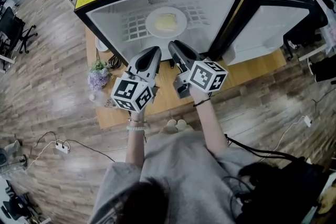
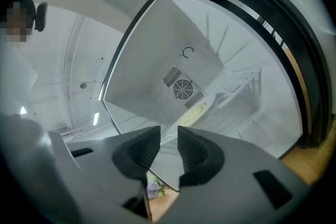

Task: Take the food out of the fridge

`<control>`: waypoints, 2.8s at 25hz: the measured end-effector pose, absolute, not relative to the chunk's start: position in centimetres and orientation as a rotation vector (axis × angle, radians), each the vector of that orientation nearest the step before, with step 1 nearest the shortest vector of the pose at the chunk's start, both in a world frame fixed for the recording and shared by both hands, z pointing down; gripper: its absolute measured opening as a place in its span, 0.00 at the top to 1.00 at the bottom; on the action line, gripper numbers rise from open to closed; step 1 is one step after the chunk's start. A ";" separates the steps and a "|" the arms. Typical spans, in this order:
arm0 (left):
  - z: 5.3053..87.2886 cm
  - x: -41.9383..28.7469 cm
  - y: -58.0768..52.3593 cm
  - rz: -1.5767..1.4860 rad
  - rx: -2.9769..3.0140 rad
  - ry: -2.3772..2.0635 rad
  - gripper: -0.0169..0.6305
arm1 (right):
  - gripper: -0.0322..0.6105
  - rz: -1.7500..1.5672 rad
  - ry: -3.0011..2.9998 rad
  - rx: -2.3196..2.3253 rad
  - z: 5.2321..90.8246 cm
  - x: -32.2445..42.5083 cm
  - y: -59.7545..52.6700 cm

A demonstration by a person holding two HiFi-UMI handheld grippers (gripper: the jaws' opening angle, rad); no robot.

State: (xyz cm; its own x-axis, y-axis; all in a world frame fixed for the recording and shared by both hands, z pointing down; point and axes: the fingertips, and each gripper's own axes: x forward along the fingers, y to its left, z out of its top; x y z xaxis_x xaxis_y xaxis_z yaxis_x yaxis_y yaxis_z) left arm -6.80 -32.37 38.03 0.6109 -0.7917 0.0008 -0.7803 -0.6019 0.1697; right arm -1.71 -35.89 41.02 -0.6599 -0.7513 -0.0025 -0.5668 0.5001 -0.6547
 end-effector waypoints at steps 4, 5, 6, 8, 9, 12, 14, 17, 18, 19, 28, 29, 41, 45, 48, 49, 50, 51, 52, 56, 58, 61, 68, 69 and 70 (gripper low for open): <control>38.0 -6.9 -32.8 -0.108 2.679 -1.320 0.96 | 0.76 -1.031 2.345 -1.092 41.4 -1.4 -36.8; 38.1 -7.0 -32.9 -0.107 2.678 -1.322 0.96 | 0.74 -1.058 2.318 -1.091 41.5 -1.4 -37.0; 38.1 -7.1 -33.1 -0.105 2.678 -1.325 0.96 | 0.74 -1.085 2.293 -1.092 41.7 -1.3 -37.3; 38.2 -7.2 -33.4 -0.103 2.675 -1.330 0.96 | 0.73 -1.139 2.247 -1.094 42.2 -1.2 -37.8; 38.2 -7.3 -33.6 -0.103 2.674 -1.333 0.96 | 0.72 -1.167 2.223 -1.092 42.4 -1.2 -38.0; 38.2 -7.5 -34.0 -0.101 2.672 -1.342 0.96 | 0.71 -1.242 2.152 -1.071 43.0 -1.2 -38.3; 38.2 -7.6 -34.3 -0.099 2.670 -1.346 0.96 | 0.70 -1.278 2.115 -1.052 43.3 -1.2 -38.6; 38.2 -7.7 -34.6 -0.096 2.669 -1.348 0.96 | 0.70 -1.307 2.085 -1.036 43.4 -1.4 -39.2; 38.3 -7.6 -34.8 -0.096 2.669 -1.348 0.96 | 0.70 -1.315 2.078 -1.035 43.4 -1.4 -39.4; 38.3 -7.6 -34.8 -0.095 2.669 -1.347 0.96 | 0.70 -1.324 2.071 -1.032 43.5 -1.5 -39.6; 38.2 -7.9 -35.3 -0.083 2.671 -1.364 0.96 | 0.70 -1.425 1.955 -0.958 43.7 -2.0 -40.7; 38.2 -8.0 -35.4 -0.081 2.669 -1.367 0.96 | 0.71 -1.437 1.932 -0.946 43.7 -2.0 -40.8; 38.2 -8.4 -36.1 -0.083 2.662 -1.384 0.96 | 0.86 -1.582 1.742 -0.838 44.0 -2.1 -41.6; 38.1 -8.2 -36.2 -0.084 2.663 -1.384 0.96 | 0.88 -1.626 1.685 -0.822 44.1 -2.0 -41.6; 38.2 -7.9 -35.4 -0.088 2.668 -1.389 0.96 | 0.88 -1.631 1.672 -0.802 44.0 -1.7 -40.8; 38.2 -7.8 -35.0 -0.089 2.671 -1.390 0.96 | 0.88 -1.630 1.665 -0.789 44.1 -1.6 -40.5; 38.3 -7.7 -34.6 -0.090 2.674 -1.391 0.96 | 0.88 -1.629 1.660 -0.776 44.1 -1.5 -40.2; 38.3 -7.7 -34.5 -0.090 2.677 -1.392 0.96 | 0.88 -1.628 1.659 -0.768 44.1 -1.5 -40.1; 38.3 -7.8 -34.7 -0.089 2.677 -1.392 0.96 | 0.88 -1.629 1.659 -0.764 44.0 -1.6 -40.2; 37.7 -8.3 -35.9 -0.089 2.678 -1.392 0.96 | 0.88 -1.635 1.658 -0.738 43.0 -2.2 -41.3; 37.4 -8.3 -35.8 -0.092 2.683 -1.391 0.96 | 0.88 -1.637 1.655 -0.719 42.6 -2.3 -41.2; 37.1 -8.1 -35.2 -0.097 2.695 -1.385 0.96 | 0.88 -1.633 1.662 -0.700 42.1 -2.1 -40.5; 36.5 -7.4 -33.6 -0.107 2.731 -1.357 0.96 | 0.88 -1.620 1.670 -0.661 40.9 -1.4 -39.0; 36.4 -7.3 -33.4 -0.107 2.738 -1.350 0.96 | 0.88 -1.619 1.671 -0.656 40.8 -1.4 -38.8; 36.3 -7.2 -33.2 -0.106 2.744 -1.343 0.96 | 0.88 -1.620 1.672 -0.651 40.7 -1.3 -38.5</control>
